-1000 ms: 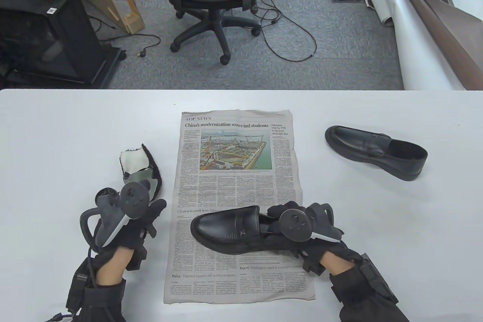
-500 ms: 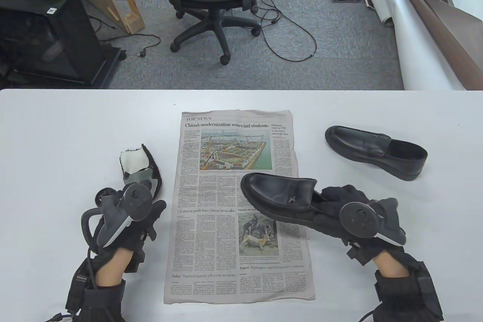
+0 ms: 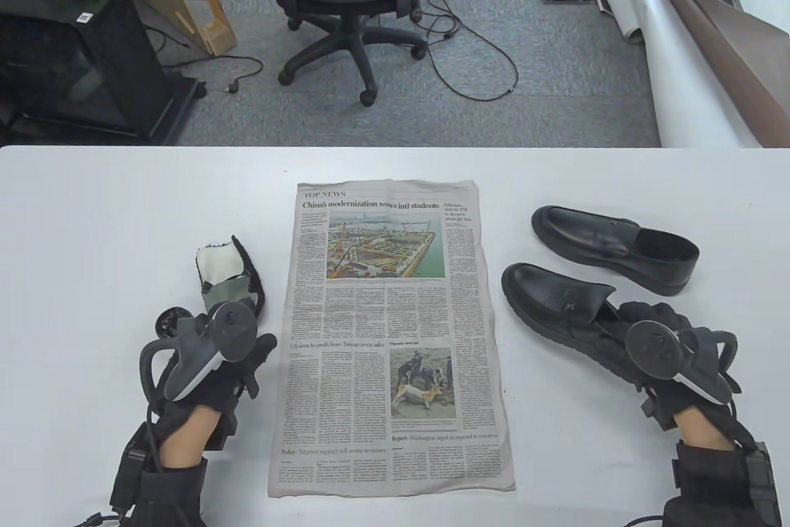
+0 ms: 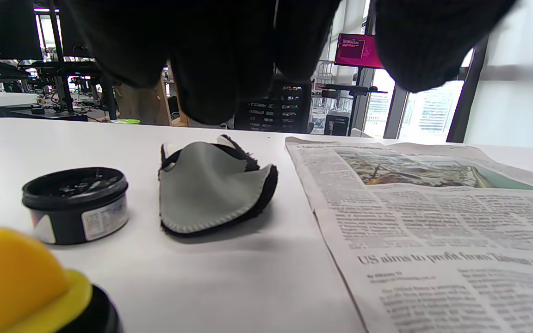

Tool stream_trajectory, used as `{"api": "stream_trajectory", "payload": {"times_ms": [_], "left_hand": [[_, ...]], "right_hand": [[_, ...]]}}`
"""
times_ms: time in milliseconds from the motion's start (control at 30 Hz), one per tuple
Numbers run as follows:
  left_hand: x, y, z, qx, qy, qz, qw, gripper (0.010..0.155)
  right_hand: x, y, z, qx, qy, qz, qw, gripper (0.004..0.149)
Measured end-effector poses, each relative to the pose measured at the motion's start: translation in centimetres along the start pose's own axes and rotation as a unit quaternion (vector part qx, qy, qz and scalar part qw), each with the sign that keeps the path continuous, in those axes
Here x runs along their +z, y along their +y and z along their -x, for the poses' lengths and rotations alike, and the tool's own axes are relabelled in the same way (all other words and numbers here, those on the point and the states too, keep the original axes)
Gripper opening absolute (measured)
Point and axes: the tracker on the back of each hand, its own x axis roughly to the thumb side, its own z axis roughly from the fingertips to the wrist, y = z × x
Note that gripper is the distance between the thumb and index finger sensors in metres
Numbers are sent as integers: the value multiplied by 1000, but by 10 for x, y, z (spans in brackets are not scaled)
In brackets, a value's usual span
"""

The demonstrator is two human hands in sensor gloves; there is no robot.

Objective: Dip and apply built-in sponge shoe polish on shoes

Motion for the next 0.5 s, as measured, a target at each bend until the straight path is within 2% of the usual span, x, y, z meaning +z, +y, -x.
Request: {"api": "stream_trajectory", "payload": {"times_ms": [133,233,300,367,500], "left_hand": [[-1,-1,1,0,2,2,1000,71],[-1,-1,2,0,4,11,1000,72],[-1,-1,2,4,5,11,1000,72],[0,-1,2,5,5,11,1000,72],[-1,-3,1,0,4,18,1000,72]], "right_hand": [[1,13,6,28,3,-28,999,42],[0,25,13,2,25,-57,998,42],[0,32,15,17,32,-97,995,42],[-1,33,17,33,34,-91,995,42],[-4,28,19,27,53,-153,986,45]]}}
